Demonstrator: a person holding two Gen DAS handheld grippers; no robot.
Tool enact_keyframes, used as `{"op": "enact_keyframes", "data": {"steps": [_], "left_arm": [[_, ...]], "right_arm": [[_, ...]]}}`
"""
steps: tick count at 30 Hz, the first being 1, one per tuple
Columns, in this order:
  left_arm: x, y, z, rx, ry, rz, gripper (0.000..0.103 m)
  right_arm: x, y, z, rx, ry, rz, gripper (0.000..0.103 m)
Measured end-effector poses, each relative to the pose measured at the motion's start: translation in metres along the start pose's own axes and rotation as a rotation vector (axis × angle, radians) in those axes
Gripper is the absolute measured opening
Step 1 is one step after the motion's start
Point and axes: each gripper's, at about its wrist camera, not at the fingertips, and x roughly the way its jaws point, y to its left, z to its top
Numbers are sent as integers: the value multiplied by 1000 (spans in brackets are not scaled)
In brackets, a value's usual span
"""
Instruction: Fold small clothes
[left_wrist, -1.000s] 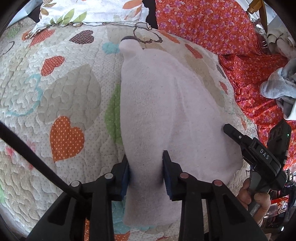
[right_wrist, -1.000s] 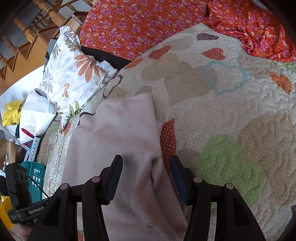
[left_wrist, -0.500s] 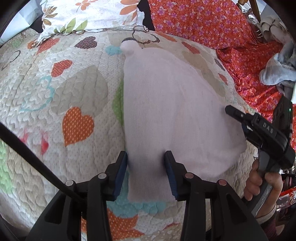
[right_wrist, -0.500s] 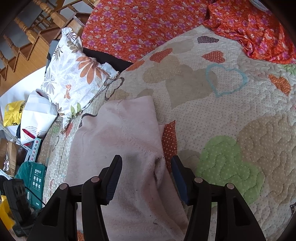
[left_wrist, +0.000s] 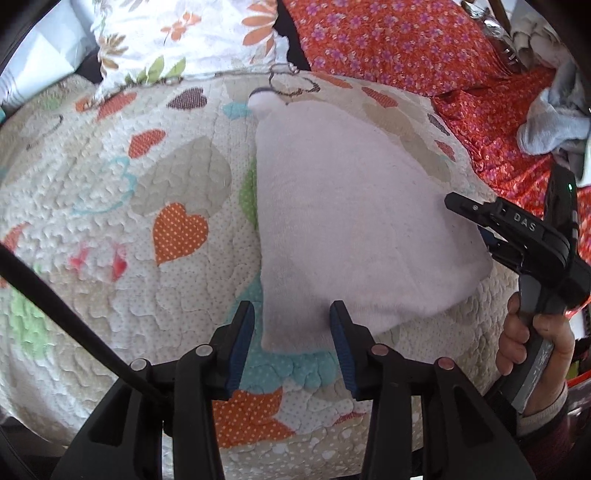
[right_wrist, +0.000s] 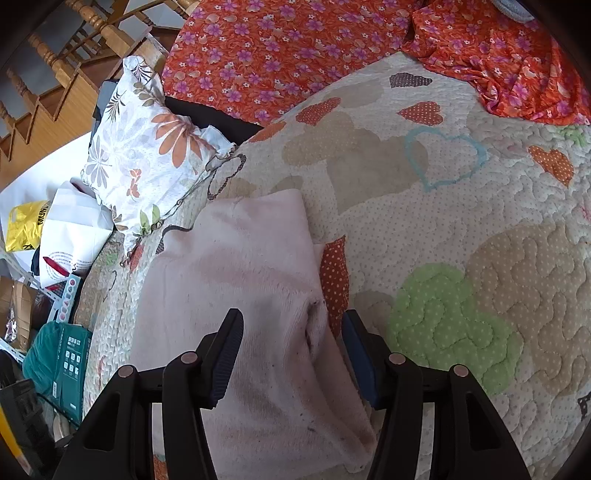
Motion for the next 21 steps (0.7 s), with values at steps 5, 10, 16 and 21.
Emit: {"op": "enact_keyframes", "data": {"steps": [5,10,16,21], "left_arm": [[-12,-10,-2,35,-38,27,50],[-18,-13,-4,38,-53,29,52],[-21,-15,-6,36,-63,34,53],[-24,-17,-7,33,-79,36,54]], "right_arm": [[-3,1,-2,-10,-9,-9,61],[-5,-2,-2,-2,-11,-11,62],[-5,-3,-1,-2,-11,-10,63],[-5,-3,-1,-1,-12,-10,65]]}}
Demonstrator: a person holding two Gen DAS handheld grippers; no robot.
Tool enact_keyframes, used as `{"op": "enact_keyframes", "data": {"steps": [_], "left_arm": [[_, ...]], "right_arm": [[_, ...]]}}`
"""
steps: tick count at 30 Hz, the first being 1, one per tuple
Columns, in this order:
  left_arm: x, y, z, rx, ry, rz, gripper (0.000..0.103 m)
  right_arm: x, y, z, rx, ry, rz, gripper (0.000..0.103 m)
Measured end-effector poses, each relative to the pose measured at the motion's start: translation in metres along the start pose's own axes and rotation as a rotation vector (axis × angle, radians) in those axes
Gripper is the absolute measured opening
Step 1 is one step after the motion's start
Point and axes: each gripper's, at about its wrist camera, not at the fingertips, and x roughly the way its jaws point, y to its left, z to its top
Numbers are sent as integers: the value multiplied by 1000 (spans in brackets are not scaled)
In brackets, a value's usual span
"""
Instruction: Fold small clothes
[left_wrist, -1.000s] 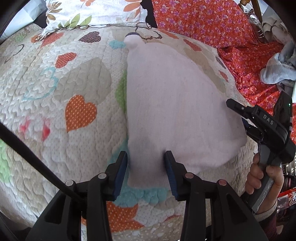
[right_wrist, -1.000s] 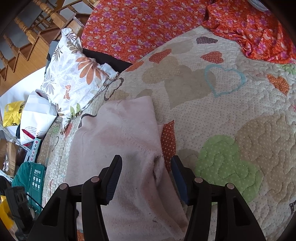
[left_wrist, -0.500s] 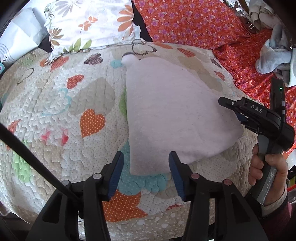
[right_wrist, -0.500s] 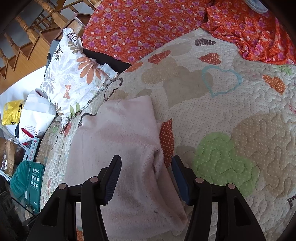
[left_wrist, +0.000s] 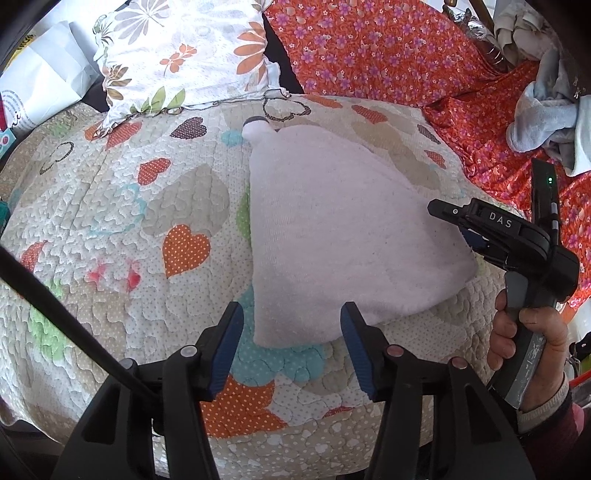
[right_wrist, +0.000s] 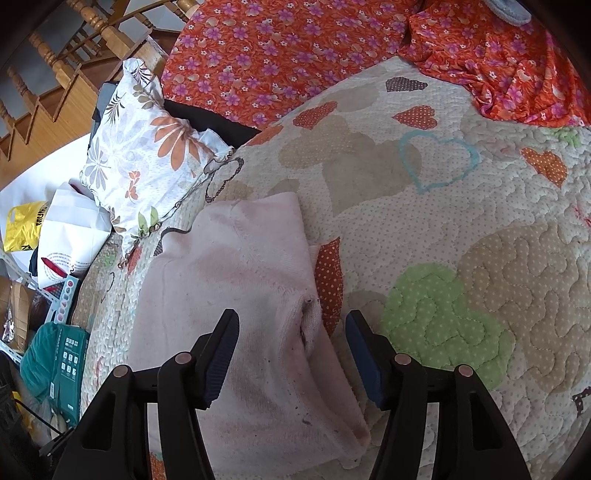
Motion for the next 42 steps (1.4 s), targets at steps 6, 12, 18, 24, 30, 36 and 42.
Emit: {"op": "enact_keyframes", "data": {"steps": [6,12,18,24,30,36,42], "left_arm": [[-6,-4,0,12,-30,17,58],[-16,-7,0,29,-75,46,62],[-27,-3,-2,20,-106,53,63],[-46,6,-7,-3,-190,102,74],[-82,18,-10,-63,-387,237,92],[-122,4,-4,-11,-585,372,103],[-115,-15,12,58,-523,312,103]], "right_arm": [[1,0,1,-1,4,-1,65],[4,2,0,-15,8,-13,65],[8,2,-3,-32,14,-37,65],[11,4,-8,-60,8,-90,65],[12,5,-10,-68,1,-104,67],[11,4,-10,-68,-1,-107,67],[2,1,-5,-54,-31,-108,67]]}}
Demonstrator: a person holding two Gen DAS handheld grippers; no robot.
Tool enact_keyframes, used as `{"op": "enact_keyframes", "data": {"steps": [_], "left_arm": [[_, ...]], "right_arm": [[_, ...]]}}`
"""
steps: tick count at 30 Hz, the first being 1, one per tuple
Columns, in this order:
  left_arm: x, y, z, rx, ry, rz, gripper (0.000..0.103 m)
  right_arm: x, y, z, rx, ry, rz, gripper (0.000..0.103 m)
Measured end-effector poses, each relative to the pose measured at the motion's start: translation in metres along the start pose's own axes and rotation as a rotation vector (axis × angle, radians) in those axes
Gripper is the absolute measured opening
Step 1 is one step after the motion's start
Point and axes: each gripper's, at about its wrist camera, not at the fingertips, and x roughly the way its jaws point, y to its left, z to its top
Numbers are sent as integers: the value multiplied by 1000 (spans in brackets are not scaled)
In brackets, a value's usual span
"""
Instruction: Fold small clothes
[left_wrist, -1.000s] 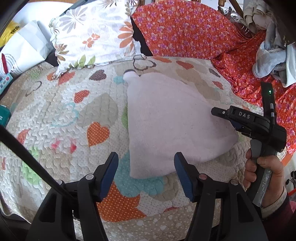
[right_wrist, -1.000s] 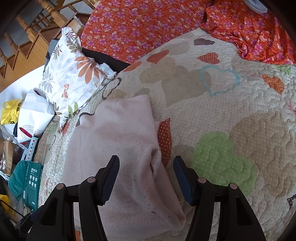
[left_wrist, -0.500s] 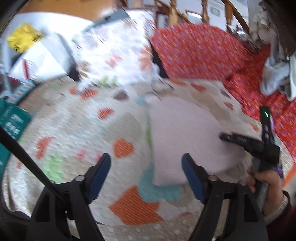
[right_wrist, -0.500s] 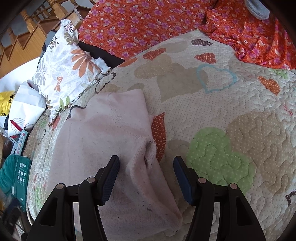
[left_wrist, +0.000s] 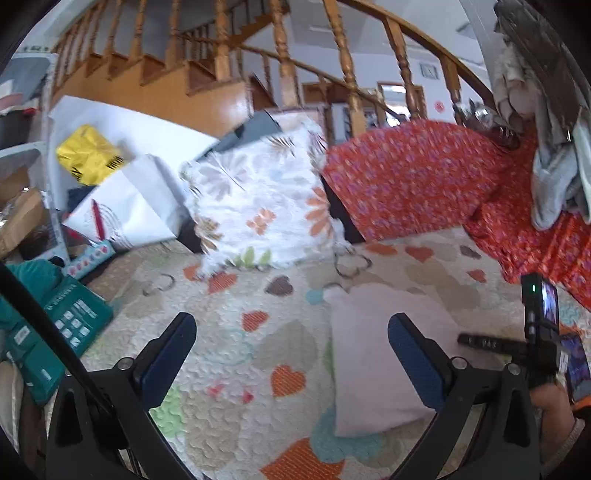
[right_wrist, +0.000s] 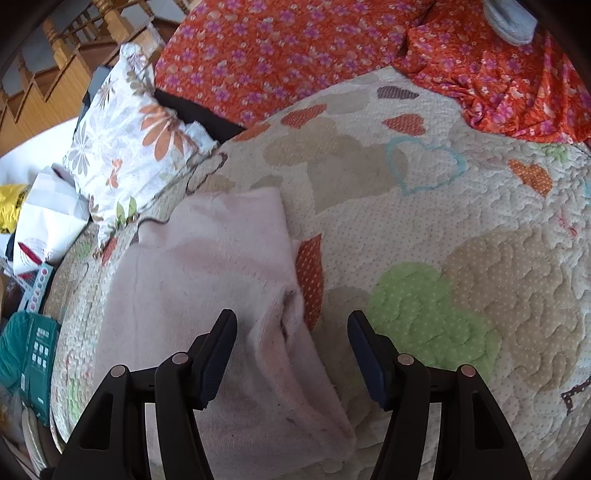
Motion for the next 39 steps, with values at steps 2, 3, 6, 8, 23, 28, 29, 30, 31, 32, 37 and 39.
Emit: {"op": "enact_keyframes", "data": {"steps": [2,3,6,8,23,28,29,30,31,32,37,39], "left_arm": [[13,-5,-7,-5,79,-18,103],[18,-6,-11,-15,114,-36,103],[31,-4,-27,-54,206,-90,103],[37,-3,-36,-63,242,-99,103],[53,-4,-53,-50,304,-92,103],[51,-3,-52,-70,287,-72,103],[48,-3,-51,-65,264,-51,103],[45,-2,-49,-60,248,-39,103],[39,-2,-46,-51,217,-21,103],[36,-2,-44,-47,198,-11,103],[22,1,-35,-49,123,-19,103],[25,0,-34,-43,139,-33,103]], "right_arm": [[-8,-6,4,26,-34,4,67],[-14,-10,7,45,-57,9,67],[-26,-16,13,70,-106,16,67],[-30,-15,17,67,-131,24,67],[25,10,21,15,20,46,56],[15,-6,24,64,-6,27,56],[13,-4,23,58,-10,27,56],[13,-1,22,43,-13,25,56],[12,1,21,31,-13,25,56],[11,2,18,15,-15,24,56],[4,18,11,-51,-37,16,57],[0,20,10,-67,-48,14,57]]}}
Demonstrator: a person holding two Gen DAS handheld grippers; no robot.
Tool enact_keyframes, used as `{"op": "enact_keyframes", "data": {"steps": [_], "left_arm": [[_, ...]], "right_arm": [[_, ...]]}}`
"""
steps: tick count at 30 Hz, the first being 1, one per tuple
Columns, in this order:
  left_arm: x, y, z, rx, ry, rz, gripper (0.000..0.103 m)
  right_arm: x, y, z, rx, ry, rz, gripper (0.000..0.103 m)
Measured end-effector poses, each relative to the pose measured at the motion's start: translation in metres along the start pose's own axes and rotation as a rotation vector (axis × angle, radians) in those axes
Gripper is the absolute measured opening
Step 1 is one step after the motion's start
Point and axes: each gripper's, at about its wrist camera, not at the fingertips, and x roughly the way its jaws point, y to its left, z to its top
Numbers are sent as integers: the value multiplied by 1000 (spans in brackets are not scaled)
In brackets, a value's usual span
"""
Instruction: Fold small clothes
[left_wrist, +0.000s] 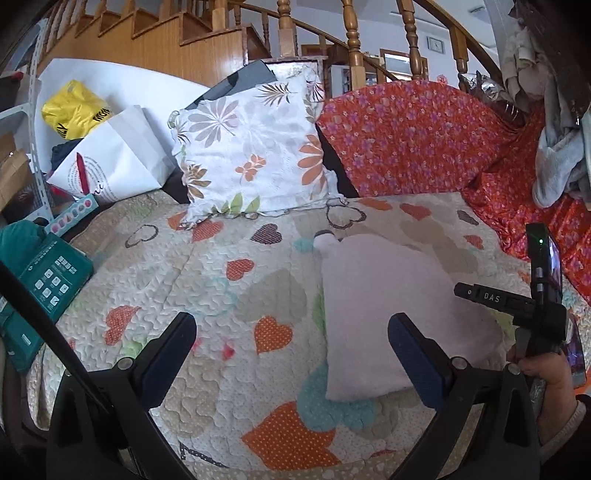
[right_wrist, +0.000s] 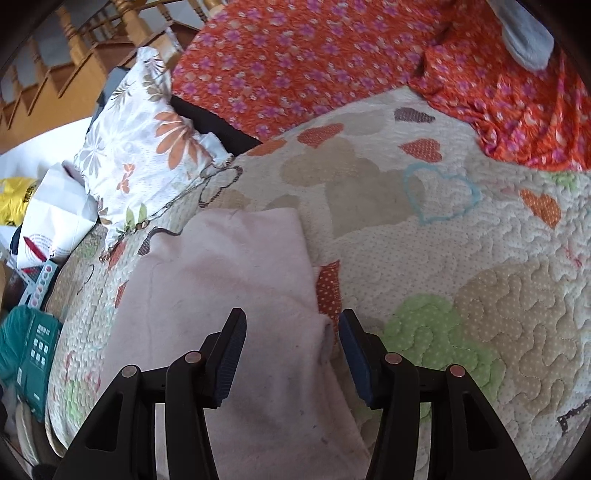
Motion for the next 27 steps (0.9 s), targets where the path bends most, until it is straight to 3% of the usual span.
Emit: {"op": "enact_keyframes", "data": {"steps": [9,20,27], "left_arm": [[22,-15,-14,40,157,15,103],[32,4,-29,13,227,48,103],[42,12,-39,-4,268,76,103]], "right_arm": [[-14,3,-10,-38,8,-45,58],[-39,30,-35,-149,24,-61,64],[-49,39,-57,-220,13,-126,66]]}}
